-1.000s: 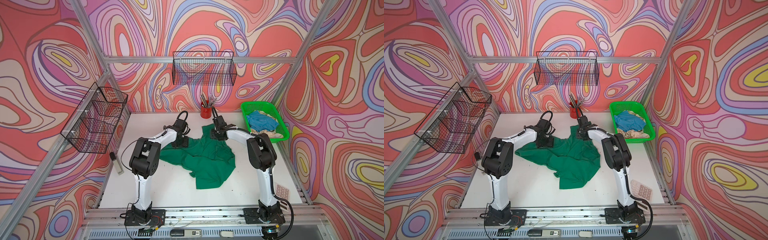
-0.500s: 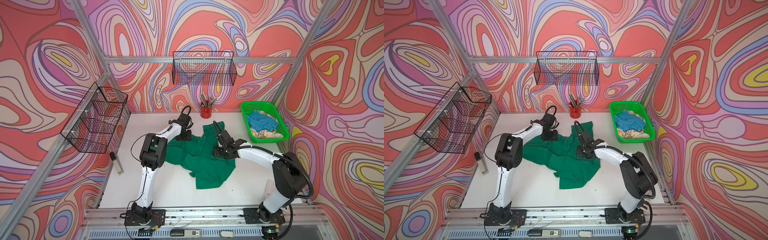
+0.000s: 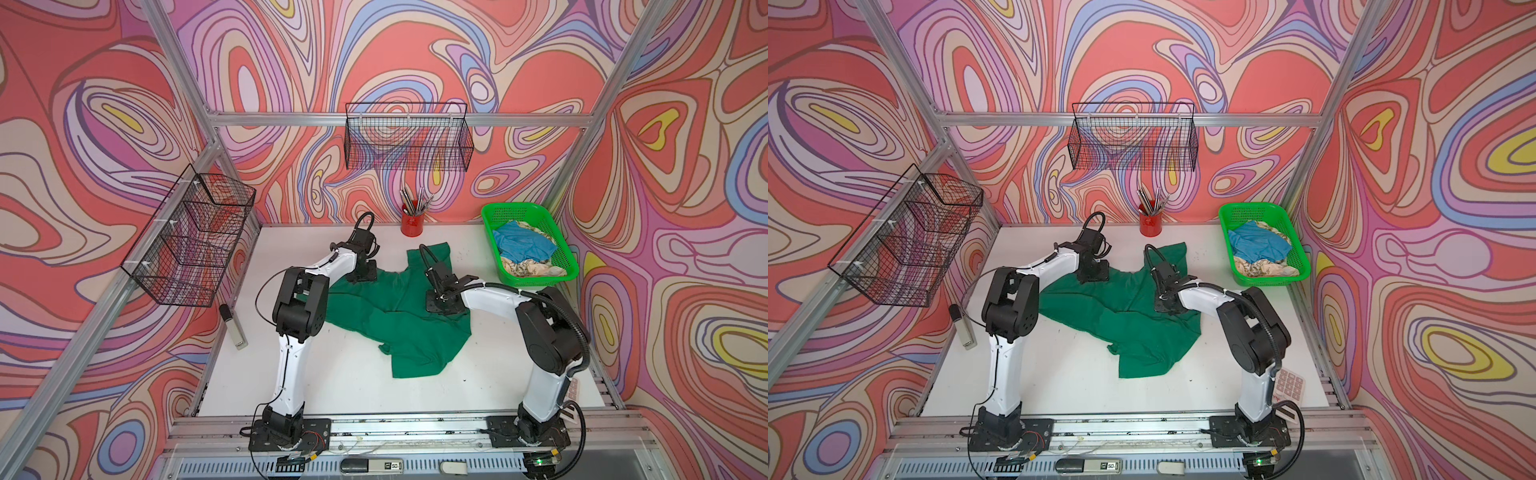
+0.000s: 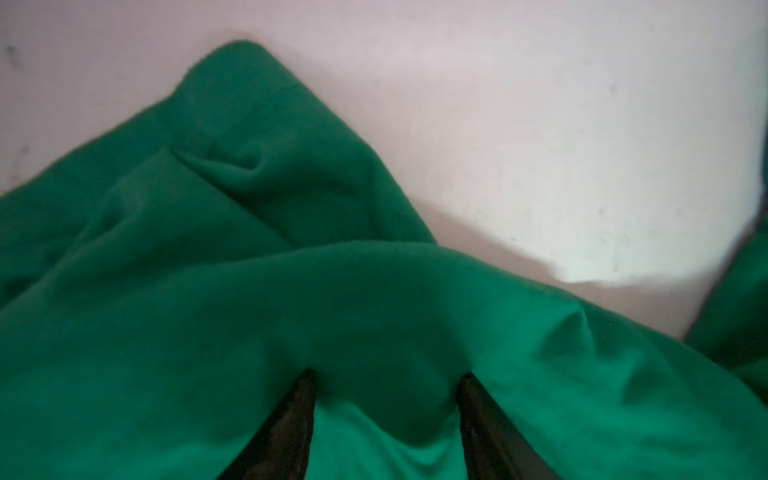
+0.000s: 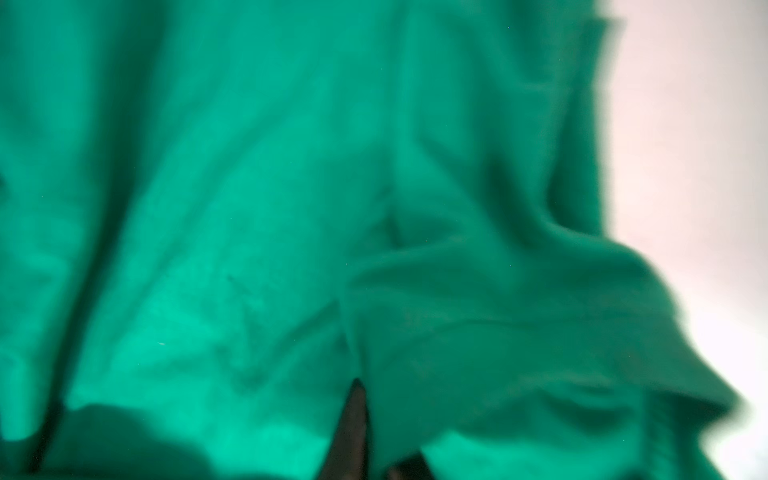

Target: Fold and stack the t-shirts

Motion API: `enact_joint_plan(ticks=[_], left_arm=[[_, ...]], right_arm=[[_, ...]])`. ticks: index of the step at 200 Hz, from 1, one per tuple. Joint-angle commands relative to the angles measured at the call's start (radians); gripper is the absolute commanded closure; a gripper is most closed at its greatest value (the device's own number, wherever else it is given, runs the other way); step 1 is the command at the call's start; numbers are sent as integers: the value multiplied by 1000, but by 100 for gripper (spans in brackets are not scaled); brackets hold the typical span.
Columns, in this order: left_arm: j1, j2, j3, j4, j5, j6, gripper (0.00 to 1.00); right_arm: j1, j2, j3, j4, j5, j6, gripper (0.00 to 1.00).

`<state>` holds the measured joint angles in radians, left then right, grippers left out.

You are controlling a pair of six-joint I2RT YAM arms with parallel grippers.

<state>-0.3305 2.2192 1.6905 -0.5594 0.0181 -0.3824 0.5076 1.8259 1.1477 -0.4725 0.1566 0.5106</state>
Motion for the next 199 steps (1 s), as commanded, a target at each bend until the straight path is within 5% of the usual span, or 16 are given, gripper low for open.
enact_joint_plan(ticks=[1, 61, 90, 112, 152, 199], left_arm=[[42, 45, -51, -86, -30, -12, 44], [44, 42, -29, -88, -31, -25, 41], [44, -53, -81, -55, -12, -42, 27], [44, -187, -152, -21, -1, -53, 22], [49, -419, -342, 17, -19, -82, 19], [114, -635, -599, 7, -27, -139, 21]], right_arm=[[-76, -107, -10, -21, 71, -41, 100], [-206, 96, 270, -26, 112, -197, 100], [-203, 145, 427, -110, 58, -207, 66], [-158, 35, 336, -127, 43, -156, 55], [-28, -180, 6, -67, -55, 11, 55], [5, -224, -223, 32, -96, 93, 55]])
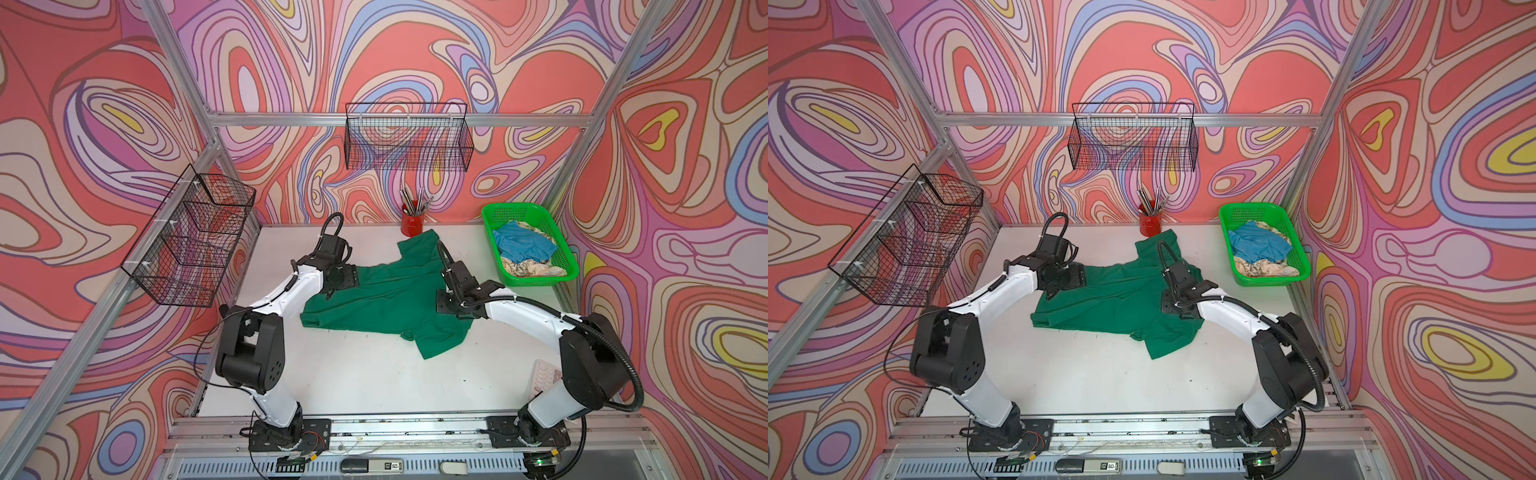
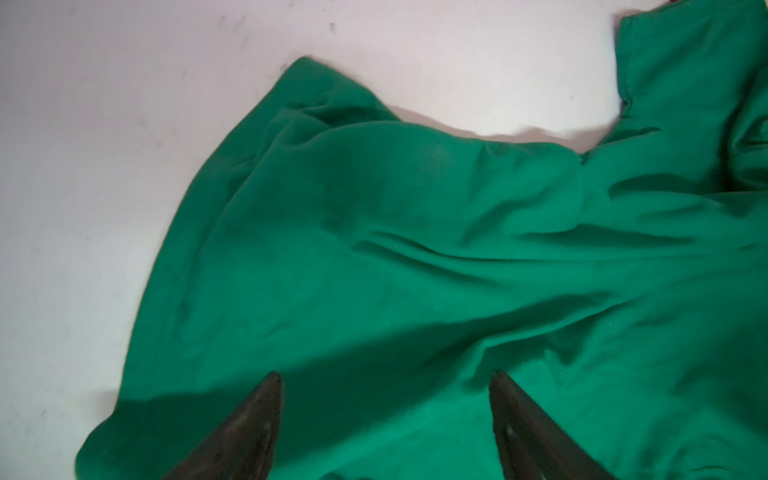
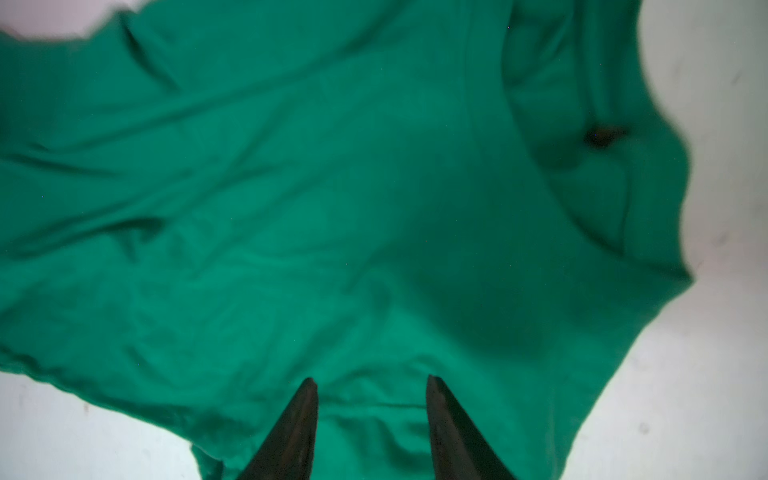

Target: Fold and stack the t-shirts

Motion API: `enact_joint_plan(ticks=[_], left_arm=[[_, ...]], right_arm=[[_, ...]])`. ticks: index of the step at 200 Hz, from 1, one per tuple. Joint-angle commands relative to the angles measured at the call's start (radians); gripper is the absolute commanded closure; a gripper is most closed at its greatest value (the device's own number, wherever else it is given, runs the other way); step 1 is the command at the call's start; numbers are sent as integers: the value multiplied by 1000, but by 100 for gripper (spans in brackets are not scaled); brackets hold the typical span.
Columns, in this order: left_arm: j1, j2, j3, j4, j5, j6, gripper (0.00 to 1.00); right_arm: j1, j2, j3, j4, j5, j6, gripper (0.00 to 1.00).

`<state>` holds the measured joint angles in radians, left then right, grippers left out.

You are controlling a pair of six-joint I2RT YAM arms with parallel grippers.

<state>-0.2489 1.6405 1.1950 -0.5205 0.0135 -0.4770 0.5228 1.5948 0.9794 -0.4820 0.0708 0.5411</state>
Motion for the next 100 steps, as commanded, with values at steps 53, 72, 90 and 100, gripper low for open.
enact_joint_plan(ticks=[53, 72, 90, 100], left_arm=[[137, -190, -222, -85, -32, -82, 21], [171, -221, -244, -78, -32, -81, 22], [186, -204, -239, -70, -33, -60, 24], [186, -180, -230, -64, -33, -49, 25]], right_arm=[[-173, 196, -9, 63, -22, -65, 55], [-233, 280, 75, 52, 21, -132, 55], [-256, 331, 168, 35, 55, -162, 55], [-262, 344, 210, 32, 58, -168, 55]])
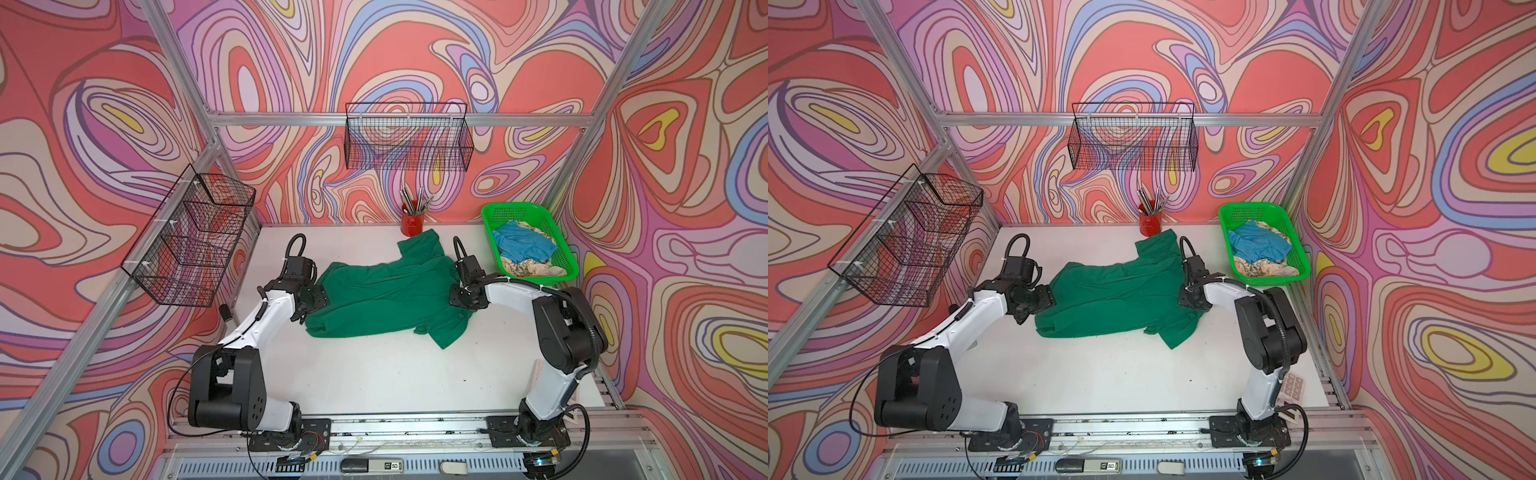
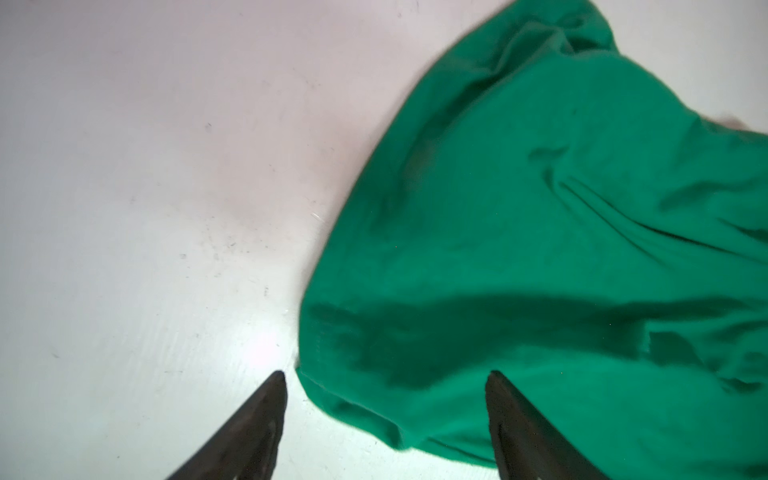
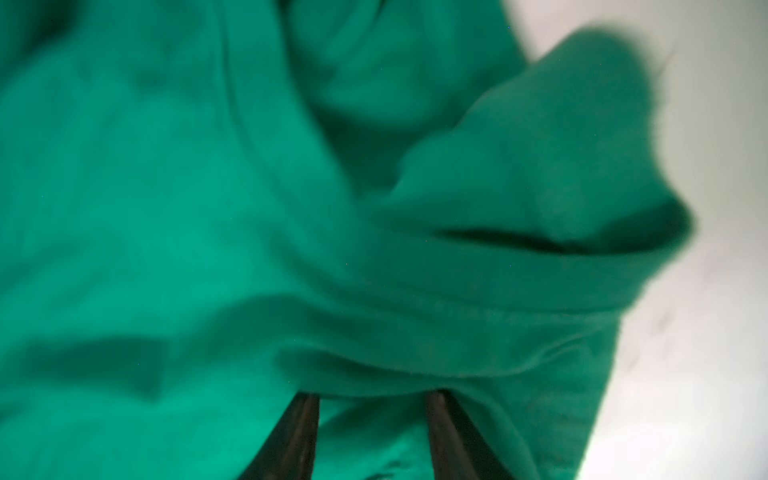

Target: Fold and stack the t-shirts

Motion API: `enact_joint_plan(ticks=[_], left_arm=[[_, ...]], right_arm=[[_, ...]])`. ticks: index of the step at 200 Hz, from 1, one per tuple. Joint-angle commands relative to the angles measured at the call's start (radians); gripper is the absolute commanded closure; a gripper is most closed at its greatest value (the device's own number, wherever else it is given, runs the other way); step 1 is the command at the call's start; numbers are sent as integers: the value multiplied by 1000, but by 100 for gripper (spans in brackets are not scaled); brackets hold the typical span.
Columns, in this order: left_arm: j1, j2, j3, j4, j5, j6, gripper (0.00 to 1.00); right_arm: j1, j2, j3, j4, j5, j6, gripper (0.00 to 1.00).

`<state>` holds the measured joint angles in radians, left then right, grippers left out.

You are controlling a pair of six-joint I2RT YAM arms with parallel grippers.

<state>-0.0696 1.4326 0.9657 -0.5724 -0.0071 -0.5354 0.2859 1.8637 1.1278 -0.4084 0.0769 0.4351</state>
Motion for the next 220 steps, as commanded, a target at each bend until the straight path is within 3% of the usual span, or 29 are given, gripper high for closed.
enact_joint_plan(ticks=[1, 24, 53, 88, 148, 181, 220], left_arm=[[7, 30, -1, -9, -11, 11, 25], [6, 98, -4, 83, 68, 34, 27], [5, 197, 20, 88, 78, 29, 32], [5, 272, 25, 80, 82, 9, 44], [5, 442, 142, 91, 64, -6, 48], [5, 417, 176, 67, 11, 0, 40], [5, 218, 85, 11, -25, -16, 30]], right_arm=[[-25, 76, 65, -42, 51, -62, 56], [-25, 95, 134, -59, 27, -66, 55], [-24, 51, 115, -65, -10, -53, 55], [-23, -146, 12, -106, -31, -26, 54], [-23, -382, -114, -203, -61, 8, 54], [-24, -401, -182, -188, -87, 28, 54], [58, -418, -275, -142, -147, 128, 54]])
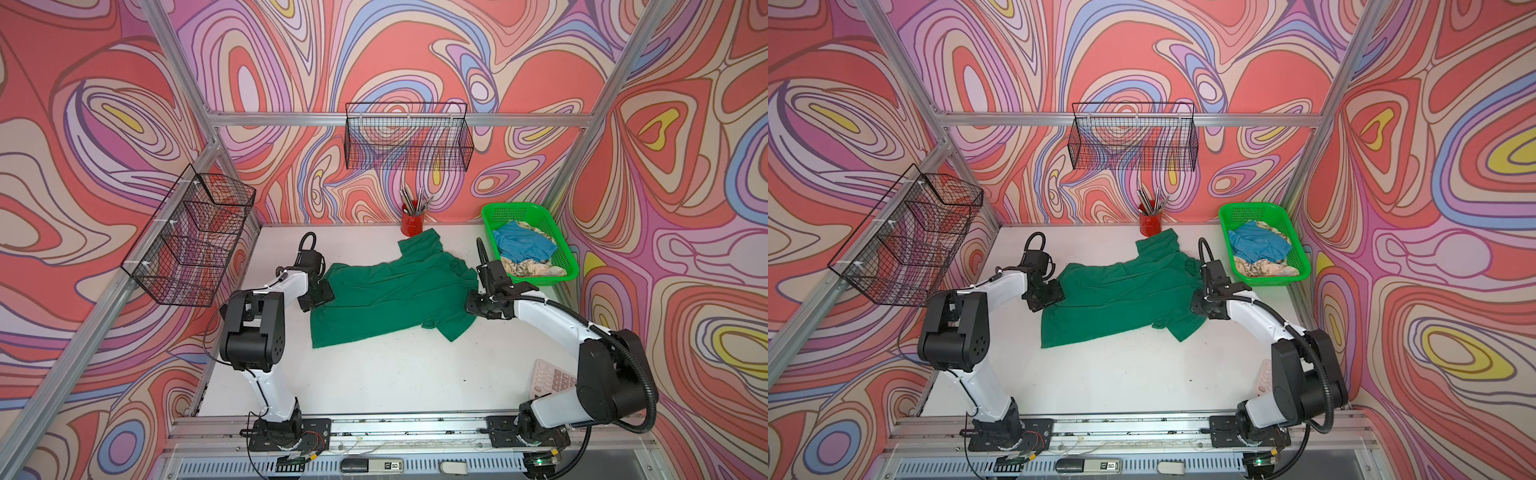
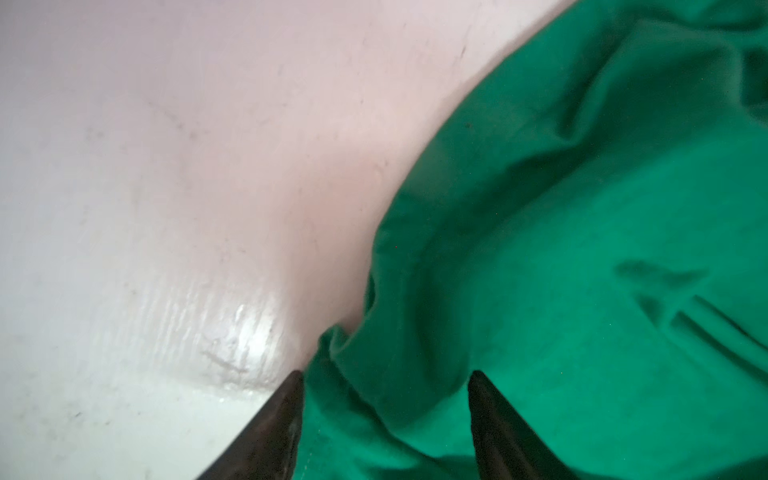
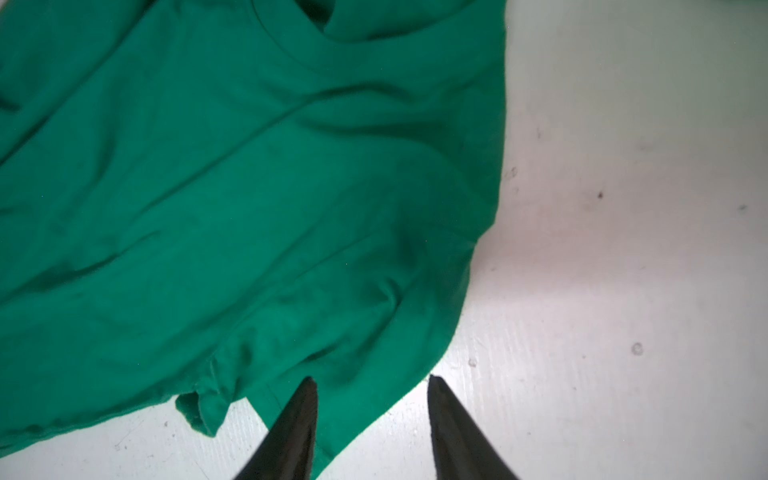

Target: Fold and stack the t-shirts

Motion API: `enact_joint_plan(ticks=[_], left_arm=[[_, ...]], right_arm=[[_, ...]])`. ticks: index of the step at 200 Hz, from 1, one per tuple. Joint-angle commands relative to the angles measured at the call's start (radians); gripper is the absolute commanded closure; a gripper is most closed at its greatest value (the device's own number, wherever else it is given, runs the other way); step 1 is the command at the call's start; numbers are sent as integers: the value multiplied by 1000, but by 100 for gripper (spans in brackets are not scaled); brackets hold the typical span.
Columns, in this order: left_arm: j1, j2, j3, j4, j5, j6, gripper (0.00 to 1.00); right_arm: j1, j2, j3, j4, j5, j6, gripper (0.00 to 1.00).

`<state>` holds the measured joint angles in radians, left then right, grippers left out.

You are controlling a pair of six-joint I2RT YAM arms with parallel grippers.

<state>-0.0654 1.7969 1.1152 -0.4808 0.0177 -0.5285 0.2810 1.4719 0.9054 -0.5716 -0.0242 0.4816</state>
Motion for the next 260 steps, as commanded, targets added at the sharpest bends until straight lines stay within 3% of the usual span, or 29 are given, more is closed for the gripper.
enact_joint_plan(ticks=[1, 40, 73, 142, 189, 260], left_arm=[[1, -153, -69, -81, -51, -24, 30], [-22, -400, -229, -196, -77, -131, 31], [-29, -532, -323, -202, -70, -203, 32], [-31, -528, -337, -194, -41, -196, 32], [-31, -554, -362, -215, -28, -194, 32], [-56, -573, -444, -259, 67, -278, 36]], right_arm=[[65, -26, -56, 24, -47, 84, 54], [189, -9, -144, 104, -48, 202, 54], [222, -8, -200, 136, -35, 285, 60], [234, 72, -174, 152, 9, 276, 66], [251, 68, -184, 103, 10, 269, 100], [251, -194, -27, -185, 85, 286, 100]])
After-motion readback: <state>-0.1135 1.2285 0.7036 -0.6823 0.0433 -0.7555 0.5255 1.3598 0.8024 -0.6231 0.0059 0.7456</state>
